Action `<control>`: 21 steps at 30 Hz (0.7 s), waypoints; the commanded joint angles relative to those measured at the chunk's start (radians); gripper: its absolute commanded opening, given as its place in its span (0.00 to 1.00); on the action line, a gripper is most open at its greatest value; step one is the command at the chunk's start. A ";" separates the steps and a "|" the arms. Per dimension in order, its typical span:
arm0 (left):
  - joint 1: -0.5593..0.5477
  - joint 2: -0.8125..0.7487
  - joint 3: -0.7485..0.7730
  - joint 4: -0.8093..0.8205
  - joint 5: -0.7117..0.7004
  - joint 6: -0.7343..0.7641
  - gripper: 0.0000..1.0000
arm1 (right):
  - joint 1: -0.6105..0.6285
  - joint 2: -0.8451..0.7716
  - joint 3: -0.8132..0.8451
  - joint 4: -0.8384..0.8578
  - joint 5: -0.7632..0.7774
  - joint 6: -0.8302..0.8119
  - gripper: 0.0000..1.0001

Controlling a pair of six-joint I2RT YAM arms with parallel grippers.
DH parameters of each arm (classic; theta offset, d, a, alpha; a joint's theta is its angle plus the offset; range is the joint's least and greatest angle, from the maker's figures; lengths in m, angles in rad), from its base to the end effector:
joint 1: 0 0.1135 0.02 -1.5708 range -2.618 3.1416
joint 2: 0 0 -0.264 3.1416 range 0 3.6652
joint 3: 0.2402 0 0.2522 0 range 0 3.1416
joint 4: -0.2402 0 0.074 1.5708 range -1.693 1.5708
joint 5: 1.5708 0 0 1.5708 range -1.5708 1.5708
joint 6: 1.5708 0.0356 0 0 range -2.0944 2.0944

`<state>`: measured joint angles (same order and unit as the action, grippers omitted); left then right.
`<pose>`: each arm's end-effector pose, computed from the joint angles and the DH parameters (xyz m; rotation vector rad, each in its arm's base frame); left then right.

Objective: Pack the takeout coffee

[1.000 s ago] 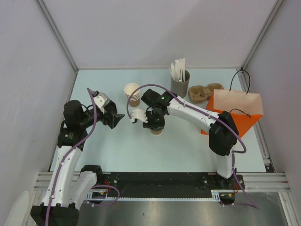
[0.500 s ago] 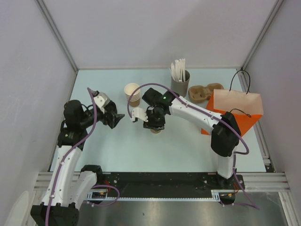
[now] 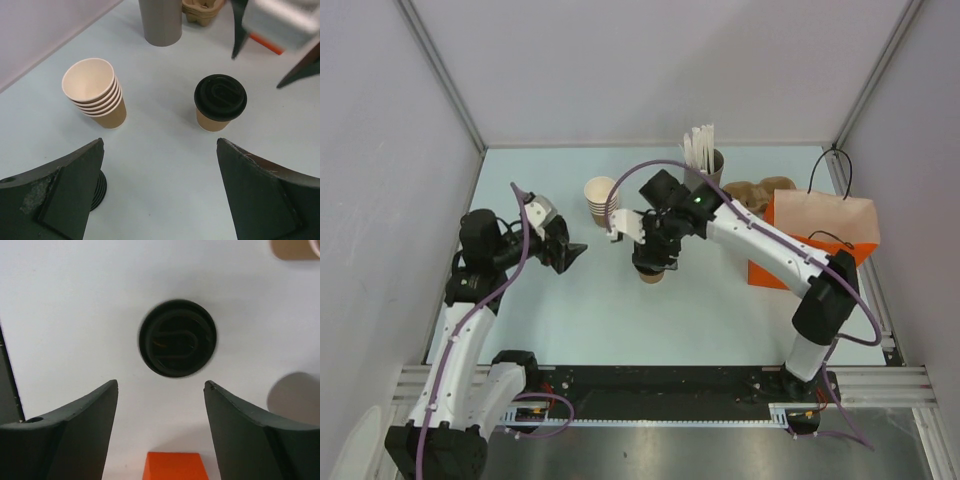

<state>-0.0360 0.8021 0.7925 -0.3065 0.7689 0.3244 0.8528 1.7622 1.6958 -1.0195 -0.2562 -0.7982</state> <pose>0.1756 -0.0311 0.3300 0.8200 1.6322 -0.5191 0.2361 0.2840 0.3204 -1.9990 1.7302 0.3581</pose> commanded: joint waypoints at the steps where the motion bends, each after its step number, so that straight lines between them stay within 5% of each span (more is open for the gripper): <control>1: -0.013 0.042 0.054 -0.034 0.067 0.047 0.99 | -0.104 -0.118 0.007 0.073 -0.023 0.048 0.83; 5: -0.073 0.109 0.126 -0.104 0.047 0.102 1.00 | -0.228 -0.179 -0.002 0.124 -0.098 0.138 1.00; 10: -0.203 0.230 0.204 -0.140 -0.085 0.159 0.99 | -0.290 -0.266 -0.062 0.134 -0.146 0.168 1.00; 21: -0.358 0.609 0.404 -0.098 -0.114 0.019 0.99 | -0.320 -0.460 -0.219 0.185 -0.238 0.172 1.00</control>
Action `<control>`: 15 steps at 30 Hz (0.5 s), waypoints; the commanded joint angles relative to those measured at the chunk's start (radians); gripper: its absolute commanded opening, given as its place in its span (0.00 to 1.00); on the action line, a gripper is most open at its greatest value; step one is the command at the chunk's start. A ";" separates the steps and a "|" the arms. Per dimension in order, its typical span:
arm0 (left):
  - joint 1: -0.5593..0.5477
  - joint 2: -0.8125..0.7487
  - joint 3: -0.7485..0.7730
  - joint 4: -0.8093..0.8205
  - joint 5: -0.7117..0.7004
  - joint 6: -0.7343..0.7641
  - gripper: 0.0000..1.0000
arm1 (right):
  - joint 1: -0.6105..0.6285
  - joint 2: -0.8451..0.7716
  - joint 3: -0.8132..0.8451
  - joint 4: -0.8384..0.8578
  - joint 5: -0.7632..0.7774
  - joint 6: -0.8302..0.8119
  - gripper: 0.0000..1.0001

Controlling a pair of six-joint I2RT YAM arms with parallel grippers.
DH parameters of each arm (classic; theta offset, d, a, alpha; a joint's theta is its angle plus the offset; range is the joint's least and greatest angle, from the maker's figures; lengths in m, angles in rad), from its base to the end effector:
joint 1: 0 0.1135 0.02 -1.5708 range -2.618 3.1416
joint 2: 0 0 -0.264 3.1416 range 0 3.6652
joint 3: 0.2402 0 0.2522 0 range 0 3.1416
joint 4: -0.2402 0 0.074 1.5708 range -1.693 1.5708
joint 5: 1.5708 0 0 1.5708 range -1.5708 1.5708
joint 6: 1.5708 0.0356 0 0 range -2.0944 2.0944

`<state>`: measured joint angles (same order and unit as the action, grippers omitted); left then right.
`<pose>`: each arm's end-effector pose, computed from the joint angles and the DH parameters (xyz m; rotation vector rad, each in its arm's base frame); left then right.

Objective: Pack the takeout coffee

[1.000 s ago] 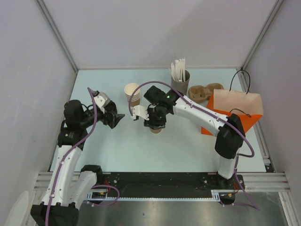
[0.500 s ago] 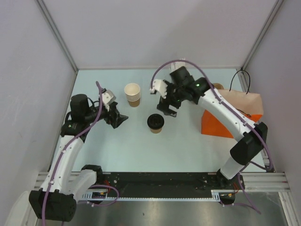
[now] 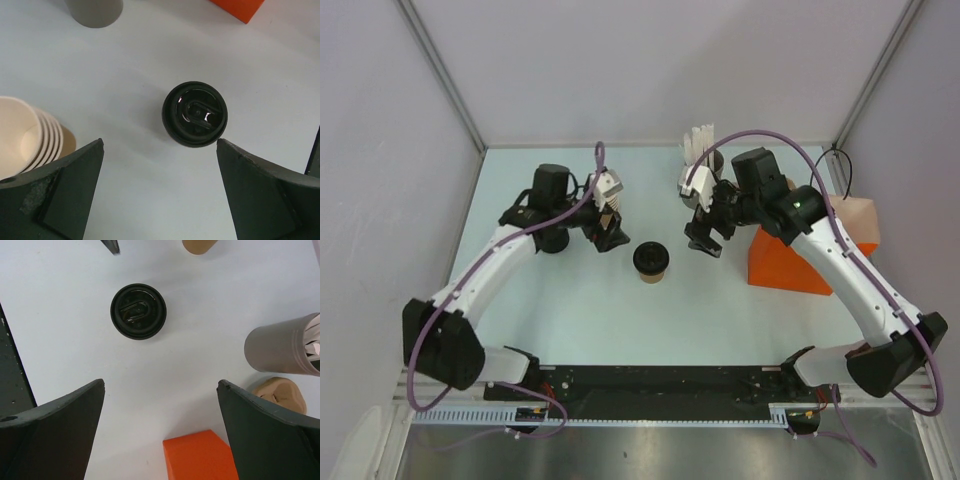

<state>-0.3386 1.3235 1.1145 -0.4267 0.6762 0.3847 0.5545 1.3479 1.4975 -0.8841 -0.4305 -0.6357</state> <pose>0.2655 -0.1171 0.3169 1.0914 1.8317 -0.7135 0.2250 0.1568 0.3955 -1.4449 1.7437 0.4517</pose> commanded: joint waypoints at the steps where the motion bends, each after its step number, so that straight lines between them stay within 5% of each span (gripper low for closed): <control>1: -0.071 0.112 0.103 0.023 -0.023 -0.047 1.00 | -0.025 -0.050 -0.034 0.057 -0.070 0.008 1.00; 15: -0.099 0.367 0.206 -0.009 0.036 -0.083 1.00 | 0.016 -0.087 -0.117 0.097 -0.059 -0.009 1.00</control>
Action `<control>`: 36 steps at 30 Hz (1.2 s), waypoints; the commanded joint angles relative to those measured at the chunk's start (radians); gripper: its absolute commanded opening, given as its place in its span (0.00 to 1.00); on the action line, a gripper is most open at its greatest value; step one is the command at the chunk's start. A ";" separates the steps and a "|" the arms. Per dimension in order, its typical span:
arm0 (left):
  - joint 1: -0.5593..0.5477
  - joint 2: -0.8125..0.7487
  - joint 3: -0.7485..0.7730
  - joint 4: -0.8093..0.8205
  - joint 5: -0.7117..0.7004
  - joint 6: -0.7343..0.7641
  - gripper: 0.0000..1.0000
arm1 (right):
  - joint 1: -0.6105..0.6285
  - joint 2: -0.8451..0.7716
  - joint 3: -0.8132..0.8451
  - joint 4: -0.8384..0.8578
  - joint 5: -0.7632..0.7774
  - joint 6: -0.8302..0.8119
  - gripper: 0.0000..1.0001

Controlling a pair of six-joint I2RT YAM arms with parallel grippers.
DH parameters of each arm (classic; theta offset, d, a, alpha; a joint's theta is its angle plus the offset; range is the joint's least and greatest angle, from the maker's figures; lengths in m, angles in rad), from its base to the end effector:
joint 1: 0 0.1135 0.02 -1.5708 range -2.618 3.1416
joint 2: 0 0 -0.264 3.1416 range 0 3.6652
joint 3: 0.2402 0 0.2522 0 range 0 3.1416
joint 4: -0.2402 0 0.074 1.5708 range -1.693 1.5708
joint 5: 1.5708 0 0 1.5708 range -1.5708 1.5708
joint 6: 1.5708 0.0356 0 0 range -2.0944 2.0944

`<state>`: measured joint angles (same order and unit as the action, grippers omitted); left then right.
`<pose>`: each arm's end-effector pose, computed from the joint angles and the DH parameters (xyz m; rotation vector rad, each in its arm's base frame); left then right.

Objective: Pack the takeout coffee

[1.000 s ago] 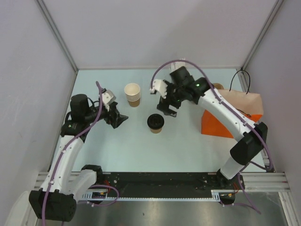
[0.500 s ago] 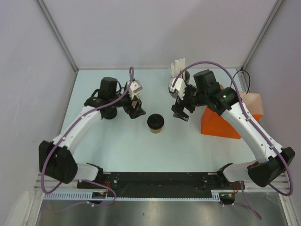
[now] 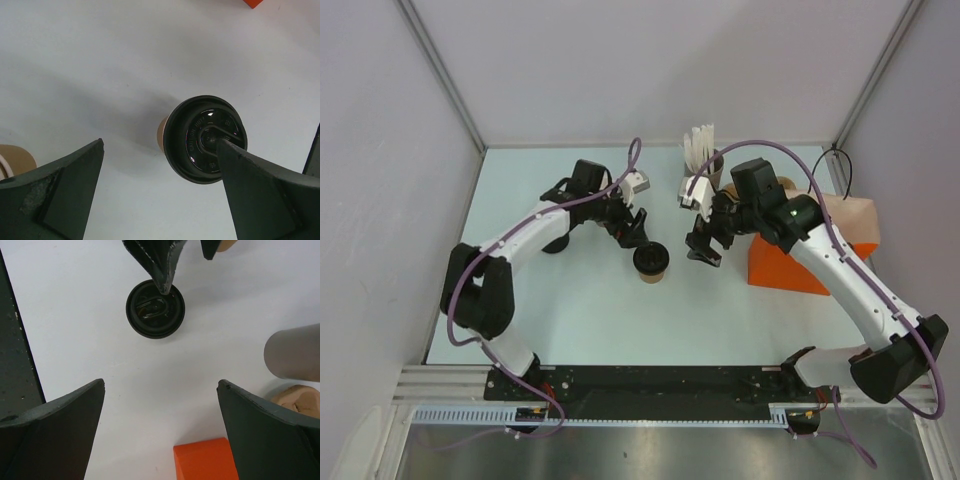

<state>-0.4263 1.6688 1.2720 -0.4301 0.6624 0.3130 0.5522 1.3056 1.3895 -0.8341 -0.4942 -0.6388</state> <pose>0.3224 -0.1705 0.2618 1.1229 2.0409 -0.8436 0.2184 0.1544 0.3768 -1.4687 1.7268 0.5255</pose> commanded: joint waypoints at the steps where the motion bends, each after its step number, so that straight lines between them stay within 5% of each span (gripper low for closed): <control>1: -0.011 0.031 0.050 -0.010 0.063 -0.009 0.99 | 0.025 -0.046 -0.010 0.047 0.009 -0.007 1.00; 23: -0.014 0.140 0.053 -0.044 0.144 0.021 0.99 | 0.051 -0.074 -0.030 0.056 0.034 -0.015 1.00; 36: -0.014 0.178 0.047 -0.065 0.149 0.041 0.72 | 0.058 -0.078 -0.037 0.059 0.051 -0.018 1.00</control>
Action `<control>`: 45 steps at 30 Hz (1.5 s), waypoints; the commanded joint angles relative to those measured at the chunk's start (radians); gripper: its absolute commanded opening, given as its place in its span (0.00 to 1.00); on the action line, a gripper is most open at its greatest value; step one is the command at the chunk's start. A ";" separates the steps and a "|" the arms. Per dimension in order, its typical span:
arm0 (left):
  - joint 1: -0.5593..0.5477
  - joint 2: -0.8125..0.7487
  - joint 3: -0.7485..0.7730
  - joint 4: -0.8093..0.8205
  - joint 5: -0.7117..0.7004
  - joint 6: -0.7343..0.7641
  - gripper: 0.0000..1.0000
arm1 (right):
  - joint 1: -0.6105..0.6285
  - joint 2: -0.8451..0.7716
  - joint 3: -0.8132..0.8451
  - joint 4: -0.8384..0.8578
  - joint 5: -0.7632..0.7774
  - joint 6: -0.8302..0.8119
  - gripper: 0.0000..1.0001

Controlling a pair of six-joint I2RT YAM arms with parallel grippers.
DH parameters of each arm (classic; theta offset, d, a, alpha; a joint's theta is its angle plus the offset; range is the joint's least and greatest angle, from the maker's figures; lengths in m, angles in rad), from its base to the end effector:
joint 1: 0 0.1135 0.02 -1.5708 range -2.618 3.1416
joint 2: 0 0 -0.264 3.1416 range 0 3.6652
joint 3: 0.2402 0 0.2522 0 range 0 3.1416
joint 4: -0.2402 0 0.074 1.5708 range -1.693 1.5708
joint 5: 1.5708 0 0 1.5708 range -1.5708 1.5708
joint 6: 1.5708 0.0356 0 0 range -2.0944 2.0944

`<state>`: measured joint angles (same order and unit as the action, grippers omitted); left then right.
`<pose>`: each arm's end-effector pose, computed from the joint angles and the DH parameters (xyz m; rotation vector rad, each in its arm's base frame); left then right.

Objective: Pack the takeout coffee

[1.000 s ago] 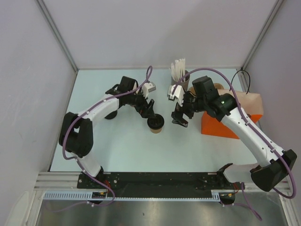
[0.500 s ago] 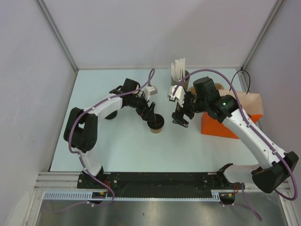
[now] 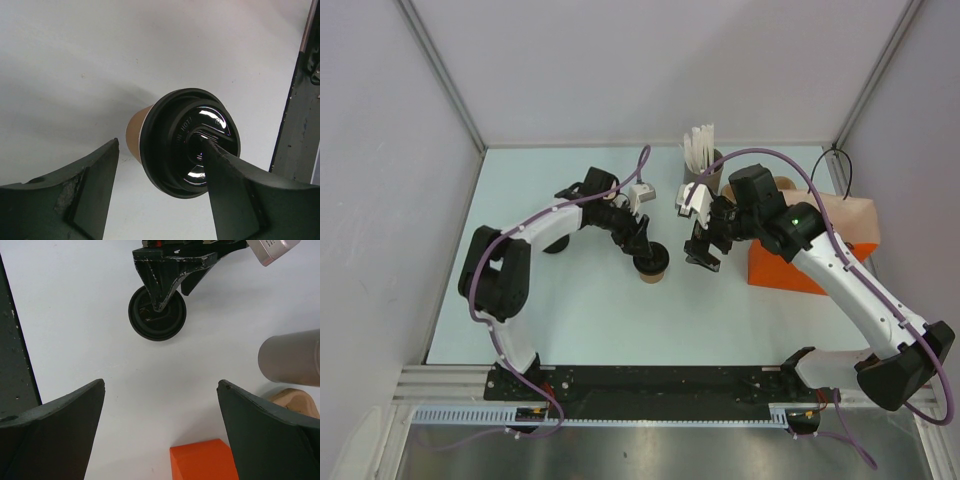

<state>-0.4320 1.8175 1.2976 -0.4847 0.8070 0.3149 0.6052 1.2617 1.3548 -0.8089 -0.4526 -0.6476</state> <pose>0.3341 -0.1824 0.2166 1.1646 2.1470 -1.0743 0.2033 0.1596 0.3779 -1.5000 1.6731 0.4928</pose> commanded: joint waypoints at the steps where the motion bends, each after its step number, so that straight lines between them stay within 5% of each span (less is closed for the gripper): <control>1: -0.008 0.029 0.019 -0.017 0.006 0.041 0.71 | 0.005 -0.035 -0.003 0.034 0.008 -0.011 1.00; 8: -0.010 0.042 0.008 -0.041 -0.011 0.061 0.72 | 0.005 -0.035 -0.005 0.037 0.017 -0.009 1.00; 16: -0.008 0.062 0.005 -0.075 -0.034 0.087 0.57 | 0.008 -0.033 -0.003 0.039 0.026 -0.009 1.00; 27: -0.008 0.095 0.009 -0.121 -0.057 0.112 0.60 | -0.001 -0.021 -0.003 0.057 0.032 0.000 1.00; 45: -0.007 0.132 -0.041 -0.135 -0.092 0.125 0.49 | -0.067 0.146 -0.049 0.266 -0.103 0.269 0.97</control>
<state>-0.4286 1.8721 1.3277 -0.5385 0.8948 0.3485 0.5457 1.3777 1.3144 -0.6361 -0.5392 -0.4553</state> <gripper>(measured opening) 0.532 0.973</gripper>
